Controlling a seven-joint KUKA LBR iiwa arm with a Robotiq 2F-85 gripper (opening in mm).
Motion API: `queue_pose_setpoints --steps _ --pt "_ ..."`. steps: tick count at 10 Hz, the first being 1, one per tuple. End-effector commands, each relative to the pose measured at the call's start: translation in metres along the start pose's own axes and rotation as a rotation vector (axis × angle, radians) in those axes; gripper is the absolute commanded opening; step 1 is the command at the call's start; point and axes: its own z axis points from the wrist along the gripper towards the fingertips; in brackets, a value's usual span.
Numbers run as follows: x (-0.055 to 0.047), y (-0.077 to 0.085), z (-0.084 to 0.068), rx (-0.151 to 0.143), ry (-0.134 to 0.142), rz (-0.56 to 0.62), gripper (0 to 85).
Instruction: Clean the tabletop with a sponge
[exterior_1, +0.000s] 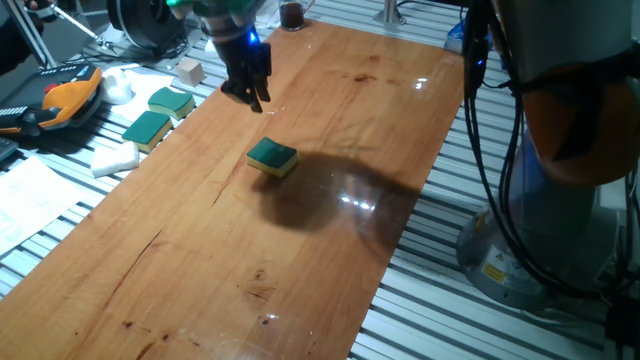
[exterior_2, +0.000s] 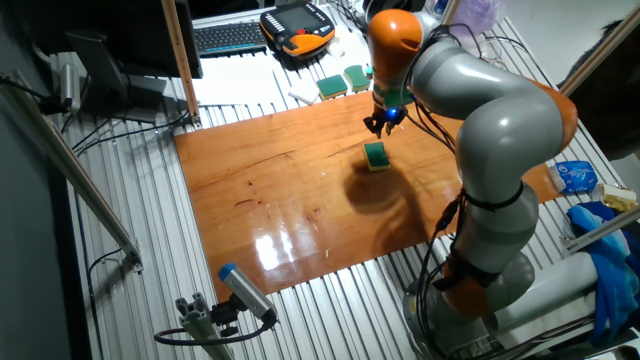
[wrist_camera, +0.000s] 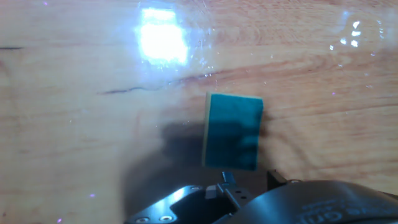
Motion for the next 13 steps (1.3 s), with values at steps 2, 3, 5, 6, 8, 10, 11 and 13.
queue_pose_setpoints --steps 2,3,5,6,8,10,11,13 --pt "-0.006 0.002 0.015 -0.003 -0.006 -0.002 34.0" --pt "-0.01 0.003 0.023 -0.006 -0.014 -0.002 34.0" --pt "-0.016 0.002 0.036 -0.023 -0.02 -0.004 34.0" --pt "-0.02 0.003 0.041 -0.03 -0.022 -0.005 34.0" --pt "-0.028 0.002 0.047 -0.033 -0.02 -0.011 34.0" --pt "-0.028 0.002 0.048 -0.035 -0.017 -0.014 34.0" --pt "-0.028 0.002 0.048 -0.029 -0.01 -0.012 34.0" --pt "-0.028 0.002 0.048 -0.032 0.003 -0.008 34.0"
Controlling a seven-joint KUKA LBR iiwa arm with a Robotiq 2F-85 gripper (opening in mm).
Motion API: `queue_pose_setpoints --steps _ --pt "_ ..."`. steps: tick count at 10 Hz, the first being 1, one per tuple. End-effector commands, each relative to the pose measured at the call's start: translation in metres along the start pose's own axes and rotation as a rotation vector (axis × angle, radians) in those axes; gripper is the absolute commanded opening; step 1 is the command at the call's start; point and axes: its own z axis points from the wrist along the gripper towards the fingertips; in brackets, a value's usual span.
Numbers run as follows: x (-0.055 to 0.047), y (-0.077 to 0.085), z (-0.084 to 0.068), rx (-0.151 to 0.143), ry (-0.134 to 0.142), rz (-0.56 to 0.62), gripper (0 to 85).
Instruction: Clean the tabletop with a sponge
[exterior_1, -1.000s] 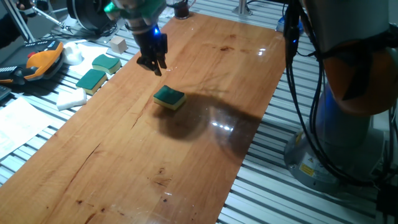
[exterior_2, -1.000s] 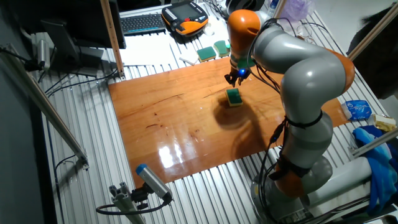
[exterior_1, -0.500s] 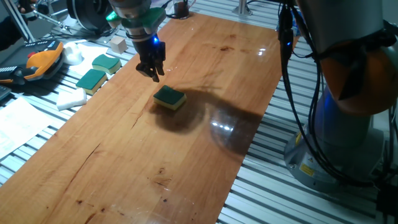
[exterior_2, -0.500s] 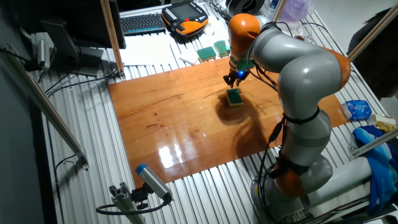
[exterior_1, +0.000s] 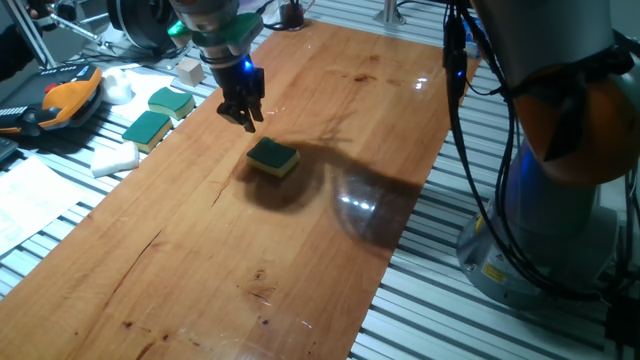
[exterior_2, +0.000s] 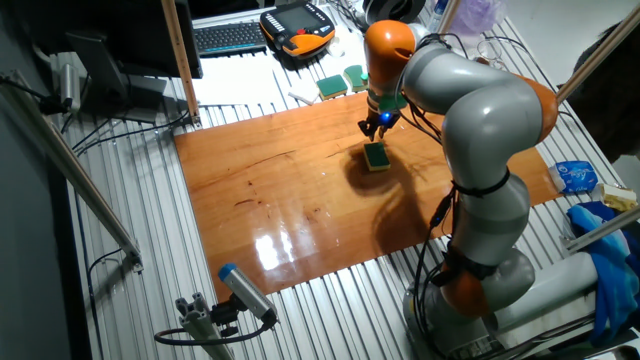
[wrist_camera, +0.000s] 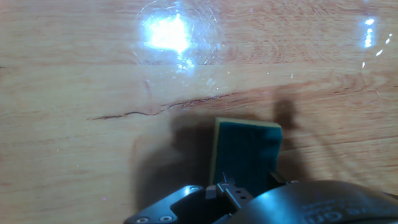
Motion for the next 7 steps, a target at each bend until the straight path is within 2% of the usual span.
queue_pose_setpoints --steps 1,3,4,7 --pt "0.0 0.0 -0.0001 -0.005 0.004 0.006 34.0" --pt "0.0 0.0 -0.0001 -0.022 0.007 0.013 34.0" --pt "0.0 0.0 -0.0001 -0.014 0.005 0.016 34.0" --pt "0.0 0.0 -0.0001 0.009 -0.027 0.013 34.0"
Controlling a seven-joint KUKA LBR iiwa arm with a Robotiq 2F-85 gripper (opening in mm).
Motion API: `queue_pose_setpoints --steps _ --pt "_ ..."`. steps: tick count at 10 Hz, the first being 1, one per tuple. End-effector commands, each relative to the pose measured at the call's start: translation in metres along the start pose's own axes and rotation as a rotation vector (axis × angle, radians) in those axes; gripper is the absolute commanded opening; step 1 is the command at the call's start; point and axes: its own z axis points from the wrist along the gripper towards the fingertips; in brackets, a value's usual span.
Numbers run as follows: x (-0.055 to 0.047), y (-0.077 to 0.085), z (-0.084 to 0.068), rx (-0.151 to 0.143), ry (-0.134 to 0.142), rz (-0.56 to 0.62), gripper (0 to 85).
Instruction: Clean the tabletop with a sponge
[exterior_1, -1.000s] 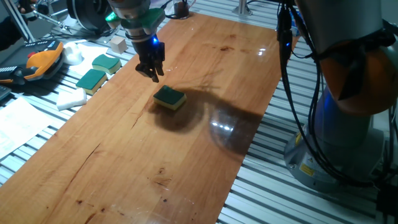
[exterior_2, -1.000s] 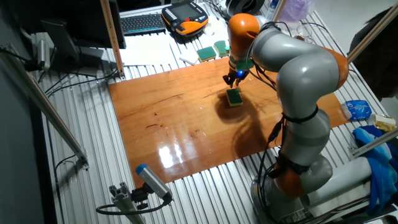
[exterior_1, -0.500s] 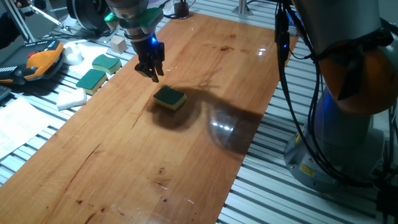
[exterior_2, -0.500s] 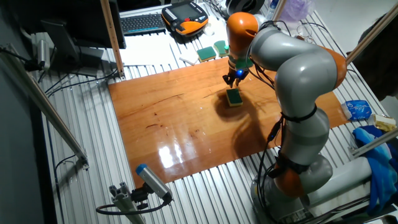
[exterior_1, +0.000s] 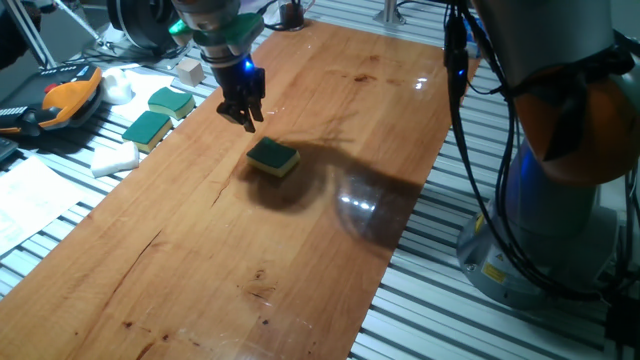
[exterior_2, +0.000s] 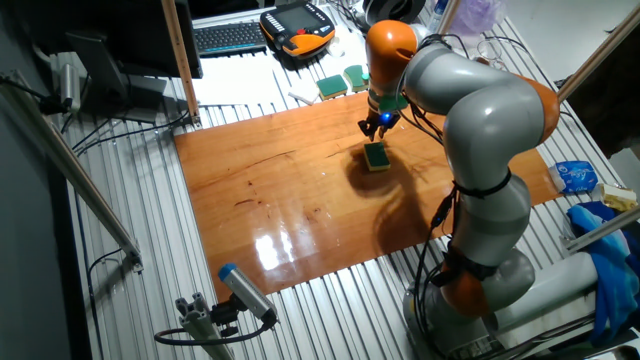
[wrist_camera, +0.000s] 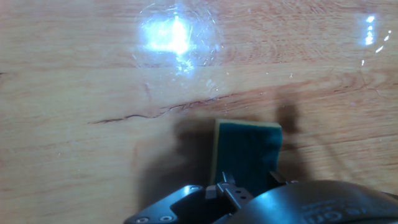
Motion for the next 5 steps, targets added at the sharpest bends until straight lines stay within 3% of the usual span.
queue_pose_setpoints --steps 1,2,4,5 --pt "0.0001 0.0 0.0001 0.002 -0.002 -0.007 34.0" --pt "0.0001 0.0 0.0001 0.012 -0.015 -0.021 34.0" --pt "0.0001 0.0 0.0001 0.004 -0.032 -0.025 34.0" --pt "0.0001 0.0 0.0001 -0.006 -0.027 -0.027 34.0"
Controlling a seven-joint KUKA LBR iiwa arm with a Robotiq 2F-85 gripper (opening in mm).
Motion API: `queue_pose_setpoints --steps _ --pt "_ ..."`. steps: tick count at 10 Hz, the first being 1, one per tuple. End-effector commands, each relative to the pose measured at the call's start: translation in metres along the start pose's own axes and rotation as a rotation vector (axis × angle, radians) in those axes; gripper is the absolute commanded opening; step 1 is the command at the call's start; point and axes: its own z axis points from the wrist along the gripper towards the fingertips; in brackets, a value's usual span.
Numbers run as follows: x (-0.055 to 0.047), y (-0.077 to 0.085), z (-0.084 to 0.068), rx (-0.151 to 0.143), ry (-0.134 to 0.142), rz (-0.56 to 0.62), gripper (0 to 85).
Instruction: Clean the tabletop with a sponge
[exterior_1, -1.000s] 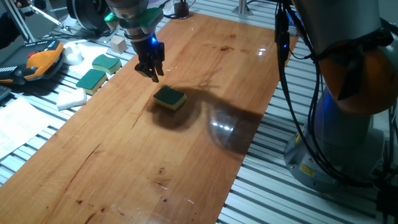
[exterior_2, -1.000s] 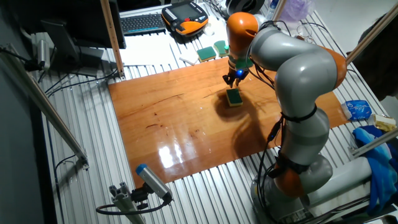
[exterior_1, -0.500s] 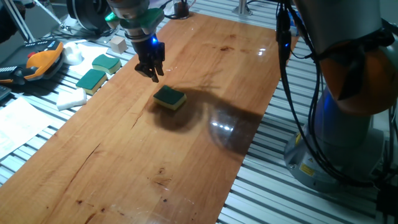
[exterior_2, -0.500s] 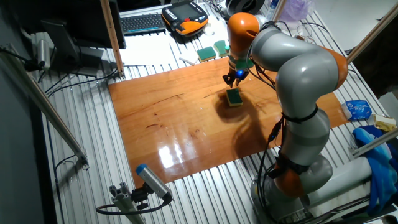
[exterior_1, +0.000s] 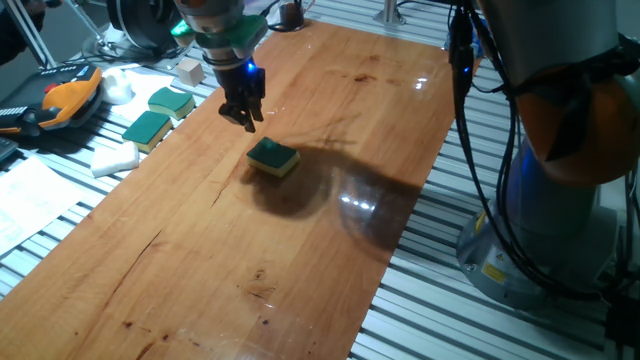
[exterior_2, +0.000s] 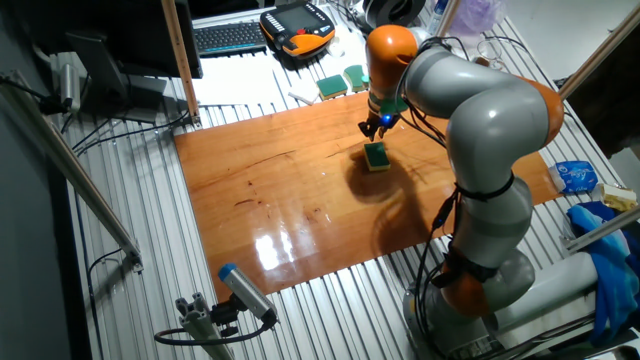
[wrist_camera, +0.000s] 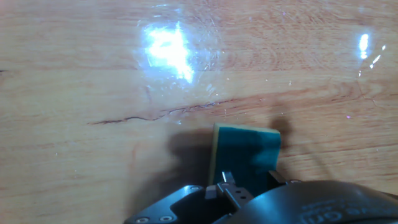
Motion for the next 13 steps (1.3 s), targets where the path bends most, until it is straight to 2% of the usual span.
queue_pose_setpoints --steps 1,2,3,4,5,7,8,9,12,13 --pt "0.0 0.0 0.0 0.004 0.004 -0.001 34.0" --pt "0.0 0.0 0.0 0.014 0.033 0.024 34.0" --pt "-0.008 0.0 0.009 0.012 0.033 0.034 34.0" --pt "-0.013 -0.001 0.02 0.016 0.028 0.034 34.0" --pt "-0.016 -0.004 0.032 0.004 0.018 0.033 34.0" --pt "-0.015 -0.004 0.046 -0.002 0.002 0.043 34.0" --pt "-0.014 -0.002 0.054 -0.001 -0.009 0.049 51.0" --pt "-0.014 -0.001 0.061 0.002 -0.022 0.056 51.0" --pt "-0.013 -0.007 0.07 -0.001 -0.033 0.048 51.0" --pt "-0.013 -0.007 0.072 -0.004 -0.033 0.046 34.0"
